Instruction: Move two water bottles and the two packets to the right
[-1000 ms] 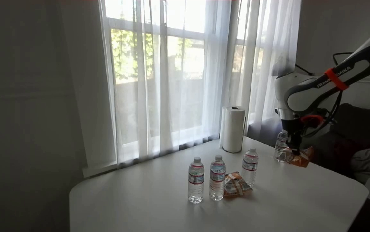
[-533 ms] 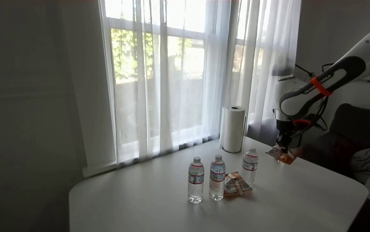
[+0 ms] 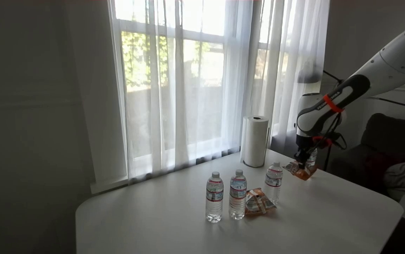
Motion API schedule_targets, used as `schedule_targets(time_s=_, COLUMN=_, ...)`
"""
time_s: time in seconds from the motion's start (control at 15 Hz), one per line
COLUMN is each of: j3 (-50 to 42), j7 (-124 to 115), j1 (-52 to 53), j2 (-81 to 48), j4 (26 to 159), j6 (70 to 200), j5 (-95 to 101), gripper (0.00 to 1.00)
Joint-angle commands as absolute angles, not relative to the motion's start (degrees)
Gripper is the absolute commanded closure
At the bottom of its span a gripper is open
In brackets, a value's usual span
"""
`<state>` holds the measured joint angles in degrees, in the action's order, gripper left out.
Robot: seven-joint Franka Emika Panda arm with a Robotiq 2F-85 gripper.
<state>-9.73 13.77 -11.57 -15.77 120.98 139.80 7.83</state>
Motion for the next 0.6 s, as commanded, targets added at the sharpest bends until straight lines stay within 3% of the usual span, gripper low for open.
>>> schedule_targets(time_s=0.0, j3=-8.62, j7=17.25, j1=-13.48, j2=-19.21, j4=117.73, j6=140.83, j5=4.71, gripper=1.0)
schedule_targets(time_s=0.53, j3=-7.76, j7=20.95, j1=-15.44, j2=-22.21, j4=114.99, j6=142.04, j5=3.64, gripper=1.0)
